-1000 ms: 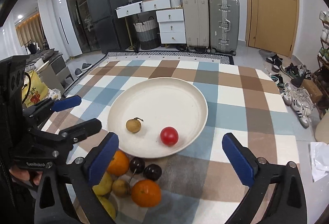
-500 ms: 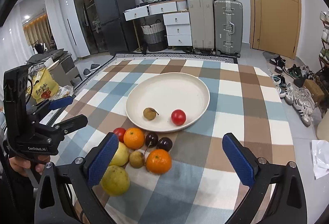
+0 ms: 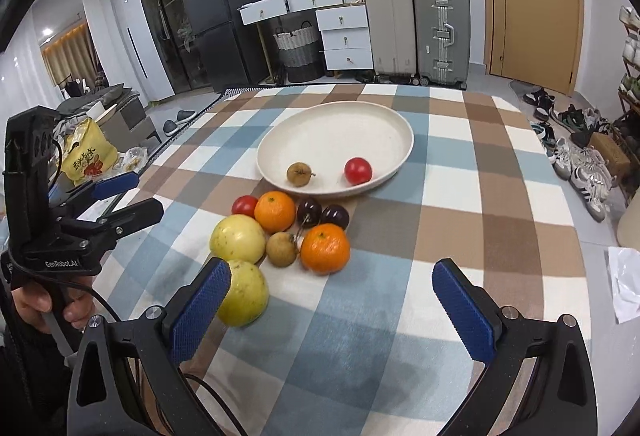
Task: Organize fruits
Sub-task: 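Withdraw both tools from the plate back toward the fruit pile, then grasp the large pale yellow fruit with the right tool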
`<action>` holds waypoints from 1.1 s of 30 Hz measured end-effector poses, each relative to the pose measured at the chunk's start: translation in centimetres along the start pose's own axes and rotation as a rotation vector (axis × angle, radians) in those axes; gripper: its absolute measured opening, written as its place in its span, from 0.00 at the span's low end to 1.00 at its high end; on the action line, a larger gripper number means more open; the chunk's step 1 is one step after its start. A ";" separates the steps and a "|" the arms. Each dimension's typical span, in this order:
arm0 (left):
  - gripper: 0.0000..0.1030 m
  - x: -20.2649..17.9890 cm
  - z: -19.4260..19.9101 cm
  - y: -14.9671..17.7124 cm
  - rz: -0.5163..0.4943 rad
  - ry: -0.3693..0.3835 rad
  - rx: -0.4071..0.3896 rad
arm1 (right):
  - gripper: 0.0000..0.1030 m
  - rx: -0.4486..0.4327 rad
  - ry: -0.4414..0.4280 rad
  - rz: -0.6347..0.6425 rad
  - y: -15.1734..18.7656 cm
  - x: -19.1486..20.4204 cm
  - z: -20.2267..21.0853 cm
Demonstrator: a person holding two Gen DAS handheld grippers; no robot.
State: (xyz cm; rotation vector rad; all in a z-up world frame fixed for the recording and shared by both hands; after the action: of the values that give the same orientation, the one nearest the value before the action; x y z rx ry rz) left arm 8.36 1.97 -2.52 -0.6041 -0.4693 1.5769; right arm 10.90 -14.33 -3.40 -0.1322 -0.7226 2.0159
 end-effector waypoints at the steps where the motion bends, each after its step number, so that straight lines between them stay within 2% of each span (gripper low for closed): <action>1: 0.99 -0.1 0.0 0.1 0.002 0.001 0.003 | 1.00 0.002 0.001 0.001 0.2 0.1 -0.1; 16: 0.99 -0.8 -0.3 2.8 0.006 0.005 0.035 | 1.00 0.058 -0.035 0.011 2.4 2.7 -2.0; 33: 0.99 -0.4 -1.6 3.7 0.020 -0.001 0.054 | 0.98 0.104 -0.078 0.054 2.8 5.0 -4.9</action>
State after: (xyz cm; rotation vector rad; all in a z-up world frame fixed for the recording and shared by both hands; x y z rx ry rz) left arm 6.49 1.13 -6.06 -0.5682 -0.4217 1.6041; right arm 7.89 -9.12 -7.95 -0.0121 -0.6672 2.1155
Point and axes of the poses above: each gripper's, at about its wrist camera, not at the fingertips, and z roughly against the way its jaws point, x to its left, y to its underside, the point moved 7 cm from there along -z, roughly the way its jaws point, and after that the axes turned 10 degrees about x, right-handed, at the moved point
